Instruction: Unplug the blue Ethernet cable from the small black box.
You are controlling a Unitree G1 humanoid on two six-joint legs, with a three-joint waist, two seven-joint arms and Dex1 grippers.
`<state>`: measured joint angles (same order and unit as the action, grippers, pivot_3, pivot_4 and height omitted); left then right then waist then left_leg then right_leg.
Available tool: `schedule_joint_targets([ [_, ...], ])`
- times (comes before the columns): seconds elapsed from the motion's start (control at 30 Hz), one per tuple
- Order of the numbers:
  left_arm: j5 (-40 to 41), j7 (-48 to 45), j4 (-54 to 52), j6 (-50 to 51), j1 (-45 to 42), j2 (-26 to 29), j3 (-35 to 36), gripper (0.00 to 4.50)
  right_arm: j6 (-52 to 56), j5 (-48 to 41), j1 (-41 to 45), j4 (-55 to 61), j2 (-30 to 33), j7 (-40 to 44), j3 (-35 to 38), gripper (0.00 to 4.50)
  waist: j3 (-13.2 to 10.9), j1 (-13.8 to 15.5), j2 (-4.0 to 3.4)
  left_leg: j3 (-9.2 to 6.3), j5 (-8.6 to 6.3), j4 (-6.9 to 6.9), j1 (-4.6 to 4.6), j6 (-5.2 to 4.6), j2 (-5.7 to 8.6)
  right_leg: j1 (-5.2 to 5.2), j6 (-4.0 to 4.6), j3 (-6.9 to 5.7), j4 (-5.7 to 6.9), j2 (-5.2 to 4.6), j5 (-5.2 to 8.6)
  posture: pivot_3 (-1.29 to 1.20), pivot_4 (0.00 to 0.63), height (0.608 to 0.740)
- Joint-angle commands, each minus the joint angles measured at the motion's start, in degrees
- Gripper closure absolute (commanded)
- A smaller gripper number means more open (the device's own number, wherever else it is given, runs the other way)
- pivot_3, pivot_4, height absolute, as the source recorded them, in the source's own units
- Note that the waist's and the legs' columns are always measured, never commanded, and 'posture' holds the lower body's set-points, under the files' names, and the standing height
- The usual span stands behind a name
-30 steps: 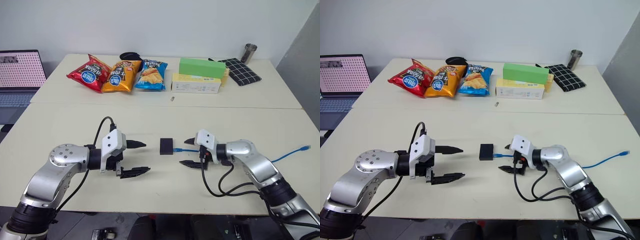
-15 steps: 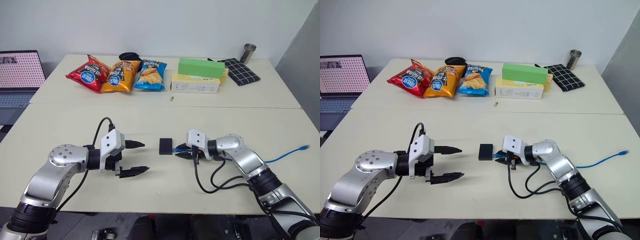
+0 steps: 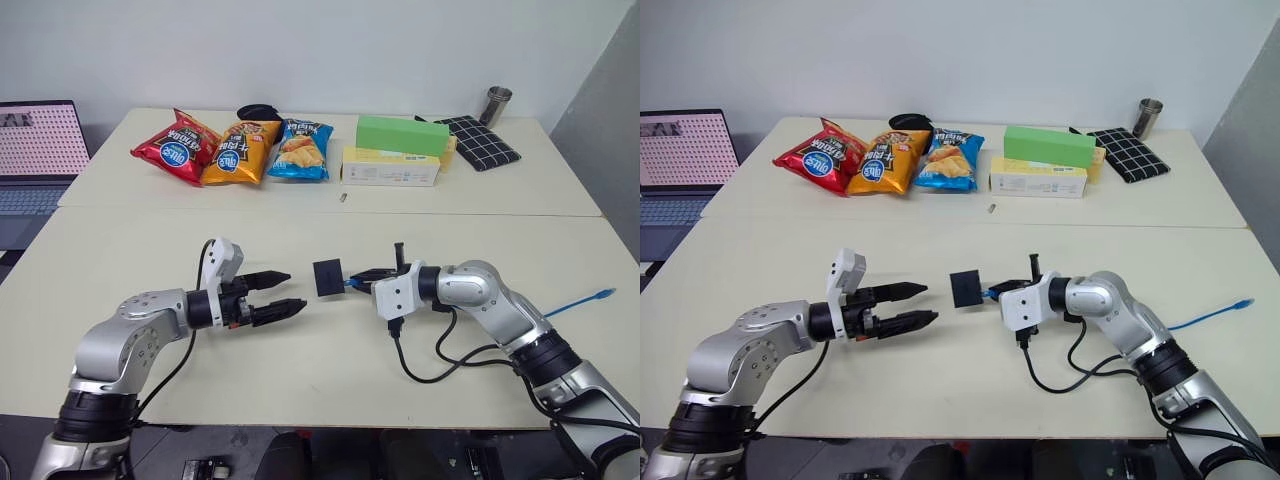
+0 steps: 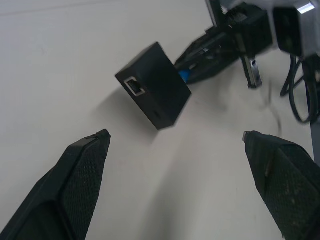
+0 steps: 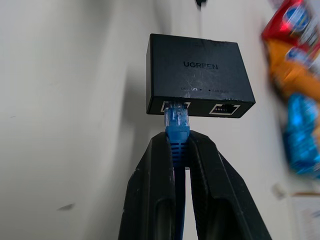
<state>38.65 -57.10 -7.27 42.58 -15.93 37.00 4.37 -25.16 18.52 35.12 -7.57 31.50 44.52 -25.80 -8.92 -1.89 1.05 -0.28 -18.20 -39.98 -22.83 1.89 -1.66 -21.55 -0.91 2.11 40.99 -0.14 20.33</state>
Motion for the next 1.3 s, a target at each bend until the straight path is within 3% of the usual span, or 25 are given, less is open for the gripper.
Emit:
schedule_joint_targets([
  [0.03, 4.0, 1.0, -0.7, 3.5, -1.6, -1.3, 1.9, 0.0, -4.6, 1.7, 1.0, 2.7, -0.4, -3.0, 1.3, 4.37, 0.0, 0.0, 0.0, 0.0, 0.0, 0.0, 0.0, 0.0, -0.01, 0.0, 0.0, -0.01, 0.0, 0.0, 0.0, 0.0, 0.15, 0.74],
  [0.3, 5.9, 0.9, 1.1, 4.6, -4.3, -3.8, 2.2, 0.0, -7.2, 2.7, 0.5, 3.5, -1.6, -4.8, 1.2, 4.37, 0.0, 0.0, 0.0, 0.0, 0.01, -0.02, 0.0, 0.01, 0.0, 0.02, 0.0, 0.0, 0.0, -0.01, 0.0, 0.0, 0.15, 0.74],
  [0.9, 8.9, 0.0, 1.2, 5.9, -4.5, -3.6, 2.7, 3.66, -10.1, 3.6, 0.6, 2.3, -1.3, -6.6, 1.0, 4.37, 0.0, 0.0, 0.0, 0.0, 0.01, -0.02, 0.01, 0.01, 0.0, 0.02, 0.0, 0.01, -0.01, -0.01, 0.0, 0.0, 0.15, 0.74],
  [1.0, 9.0, -0.1, 1.1, 6.1, -4.6, -3.6, 2.4, 3.71, -12.2, 2.5, 0.6, 2.3, -1.1, -6.0, 0.5, 4.37, 0.0, 0.0, 0.0, 0.0, 0.01, -0.02, 0.01, 0.01, 0.0, 0.02, 0.0, 0.0, -0.01, -0.01, 0.0, 0.0, 0.15, 0.74],
  [1.07, 9.0, -0.3, 1.1, 6.3, -4.8, -3.4, 2.3, 3.71, -12.2, 1.8, 0.4, 2.3, -0.7, -5.0, 0.3, 3.67, 0.0, 0.0, 0.0, 0.0, 0.01, -0.02, 0.01, 0.01, 0.0, 0.02, 0.0, 0.01, -0.01, -0.01, 0.0, 0.0, 0.15, 0.74],
  [1.17, 8.8, -1.3, 1.2, 6.2, -5.4, -2.8, 1.7, 3.71, -10.8, -0.2, 0.0, 2.9, 0.5, -2.3, 0.6, 2.96, 0.0, 0.0, 0.0, 0.0, 0.01, -0.02, 0.01, 0.01, 0.0, 0.02, 0.0, 0.0, -0.01, -0.01, 0.0, 0.0, 0.15, 0.74],
  [1.3, 7.0, -4.7, 1.5, 4.6, -6.4, -0.9, -0.5, 3.71, 3.1, -13.7, -3.3, 11.8, 3.9, 8.4, 2.2, 2.08, 0.0, 0.2, 0.0, -0.01, 0.01, -0.02, 0.0, 0.01, 0.01, 0.04, 0.0, 0.0, -0.03, -0.02, 0.0, 0.0, 0.15, 0.74],
])
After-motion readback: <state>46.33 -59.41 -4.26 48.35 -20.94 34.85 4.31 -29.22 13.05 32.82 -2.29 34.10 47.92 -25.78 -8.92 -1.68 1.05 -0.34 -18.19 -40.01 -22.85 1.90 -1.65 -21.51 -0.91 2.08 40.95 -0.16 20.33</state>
